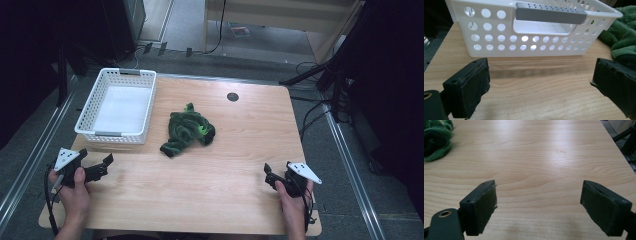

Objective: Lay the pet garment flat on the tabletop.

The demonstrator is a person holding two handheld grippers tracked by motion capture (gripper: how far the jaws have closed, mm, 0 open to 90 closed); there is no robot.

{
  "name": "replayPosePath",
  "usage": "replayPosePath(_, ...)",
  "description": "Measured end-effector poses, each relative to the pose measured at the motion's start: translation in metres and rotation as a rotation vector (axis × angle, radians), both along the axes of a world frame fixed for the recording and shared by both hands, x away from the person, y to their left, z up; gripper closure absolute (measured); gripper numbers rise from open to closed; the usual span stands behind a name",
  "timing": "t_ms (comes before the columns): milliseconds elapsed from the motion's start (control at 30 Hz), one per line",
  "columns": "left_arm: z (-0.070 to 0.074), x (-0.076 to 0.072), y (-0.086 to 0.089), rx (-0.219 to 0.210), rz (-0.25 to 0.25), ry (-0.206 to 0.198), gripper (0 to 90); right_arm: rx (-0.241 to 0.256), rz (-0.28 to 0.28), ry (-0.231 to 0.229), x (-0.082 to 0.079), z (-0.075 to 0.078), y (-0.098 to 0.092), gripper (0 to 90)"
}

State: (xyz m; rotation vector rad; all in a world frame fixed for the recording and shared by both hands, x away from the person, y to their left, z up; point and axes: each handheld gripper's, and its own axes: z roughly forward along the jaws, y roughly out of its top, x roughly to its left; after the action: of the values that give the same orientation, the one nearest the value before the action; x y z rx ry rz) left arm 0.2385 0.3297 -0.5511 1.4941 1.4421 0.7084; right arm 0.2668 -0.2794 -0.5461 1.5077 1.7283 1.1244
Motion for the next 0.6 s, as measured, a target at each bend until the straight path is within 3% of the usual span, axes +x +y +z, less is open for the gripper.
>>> replayPosePath(467, 0.0000, 0.0002, -0.0001, 0.000, -0.001, 0.002, 1.5, 0.003, 0.007, -0.004, -0.0006, -0.0001, -0.0002, 14.0)
replayPosePath(600, 0.0000, 0.0002, -0.0005, 0.001, -0.001, 0.002, 1.5, -0.018, 0.006, -0.015, -0.0016, 0.0002, 0.0018, 14.6)
